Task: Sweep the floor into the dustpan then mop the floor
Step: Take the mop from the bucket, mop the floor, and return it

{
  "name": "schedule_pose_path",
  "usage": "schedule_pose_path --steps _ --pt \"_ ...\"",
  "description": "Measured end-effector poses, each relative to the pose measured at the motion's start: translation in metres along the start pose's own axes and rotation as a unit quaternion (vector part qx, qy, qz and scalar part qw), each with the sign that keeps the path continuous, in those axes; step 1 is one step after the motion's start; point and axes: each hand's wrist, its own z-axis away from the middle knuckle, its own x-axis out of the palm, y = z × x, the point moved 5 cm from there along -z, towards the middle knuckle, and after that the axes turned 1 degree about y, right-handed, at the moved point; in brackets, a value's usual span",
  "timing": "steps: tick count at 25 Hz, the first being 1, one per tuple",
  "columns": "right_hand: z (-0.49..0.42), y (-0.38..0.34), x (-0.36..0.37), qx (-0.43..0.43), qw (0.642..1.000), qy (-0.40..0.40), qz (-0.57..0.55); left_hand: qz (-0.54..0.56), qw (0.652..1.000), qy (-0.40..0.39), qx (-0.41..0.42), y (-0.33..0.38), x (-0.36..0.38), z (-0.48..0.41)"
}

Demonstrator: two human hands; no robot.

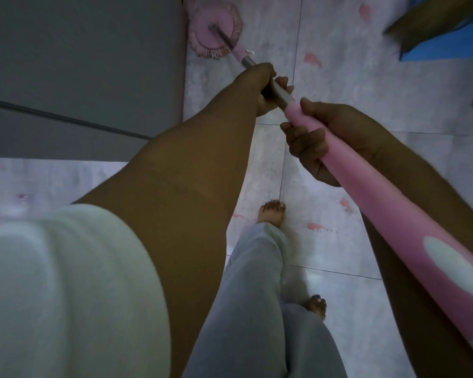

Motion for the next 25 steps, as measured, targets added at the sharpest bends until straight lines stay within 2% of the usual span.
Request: schedule_pose_path --steps 1,4,11,16,21,25 --pt "0.013 0.015 -0.008 0.003 1.0 0.004 -0.004 -0.017 0.999 -0.032 -0.002 -0.012 0.002 0.01" --pt "0.057 0.071 -0.034 0.012 1.0 0.016 -0.015 0.01 0.997 -0.052 -0.052 -0.08 0.003 0.043" --pt "0.178 0.216 -0.112 0.023 0.997 0.054 -0.041 0.116 0.984 -0.047 -0.123 -0.254 0.004 0.135" --pt "0.245 0.286 -0.152 0.035 0.997 0.029 -0.061 0.171 0.966 -0.051 -0.187 -0.353 0.009 0.196" --pt "0.233 0.288 -0.167 0.045 0.997 0.021 -0.058 0.209 0.958 -0.055 -0.188 -0.369 0.011 0.199" --pt "0.177 0.24 -0.155 0.057 0.99 -0.047 -0.12 0.249 0.955 -0.059 -0.153 -0.321 0.017 0.166"
